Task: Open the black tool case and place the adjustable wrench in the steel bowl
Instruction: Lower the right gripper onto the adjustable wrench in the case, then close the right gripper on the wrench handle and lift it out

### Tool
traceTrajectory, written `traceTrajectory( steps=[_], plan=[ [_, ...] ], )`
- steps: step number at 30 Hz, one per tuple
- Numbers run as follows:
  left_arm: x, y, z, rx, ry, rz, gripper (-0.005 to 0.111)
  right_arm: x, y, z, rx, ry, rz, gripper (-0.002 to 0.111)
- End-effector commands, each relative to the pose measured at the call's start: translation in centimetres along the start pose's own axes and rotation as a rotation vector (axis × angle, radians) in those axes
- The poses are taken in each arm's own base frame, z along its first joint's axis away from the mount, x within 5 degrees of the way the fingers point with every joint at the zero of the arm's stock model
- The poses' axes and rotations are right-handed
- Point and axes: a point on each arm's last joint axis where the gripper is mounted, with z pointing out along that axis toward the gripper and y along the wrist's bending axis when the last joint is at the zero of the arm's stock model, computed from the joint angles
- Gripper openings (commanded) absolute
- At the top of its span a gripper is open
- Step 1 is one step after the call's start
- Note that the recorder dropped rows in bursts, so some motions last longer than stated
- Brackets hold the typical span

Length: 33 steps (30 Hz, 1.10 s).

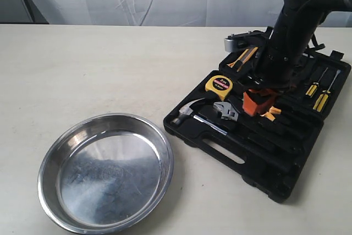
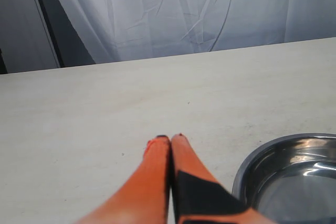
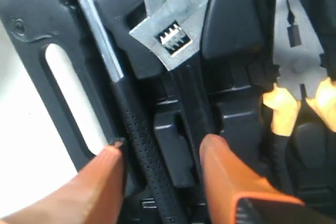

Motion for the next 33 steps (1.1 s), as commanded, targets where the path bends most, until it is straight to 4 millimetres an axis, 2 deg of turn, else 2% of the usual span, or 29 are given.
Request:
traceTrajectory(
  steps=[1,11,24,28,30,32,33],
  plan=[
    [-0.2,0.0,0.0,-0.001,-0.012,-0.002,0.0,0.0,0.7,0.2,0.017,0.018,-0.098,0.048],
    [-0.2,0.0,0.0,-0.001,-0.012,-0.002,0.0,-0.4,-0.4,2.3,0.142,-0.073,-0.169,0.049],
    [-0.2,0.0,0.0,-0.001,-0.012,-0.002,0.0,-0.8,-1.6,6.4,0.091,0.012,-0.137,0.049],
    [-0.2,0.0,0.0,-0.001,-0.012,-0.002,0.0,-0.9,-1.4,7.7,0.097,0.065,-0.167,0.048],
    [-0.2,0.0,0.0,-0.001,-0.012,-0.002,0.0,-1.0,-1.0,8.1,0.11,0.086,-0.195,0.042],
    [-0.2,0.0,0.0,-0.001,-0.012,-0.002,0.0,-1.1,-0.7,8.3,0.118,0.091,-0.213,0.03],
    [-0.2,0.0,0.0,-0.001,-0.012,-0.002,0.0,-1.1,-0.5,8.3,0.122,0.094,-0.221,0.019]
  ],
)
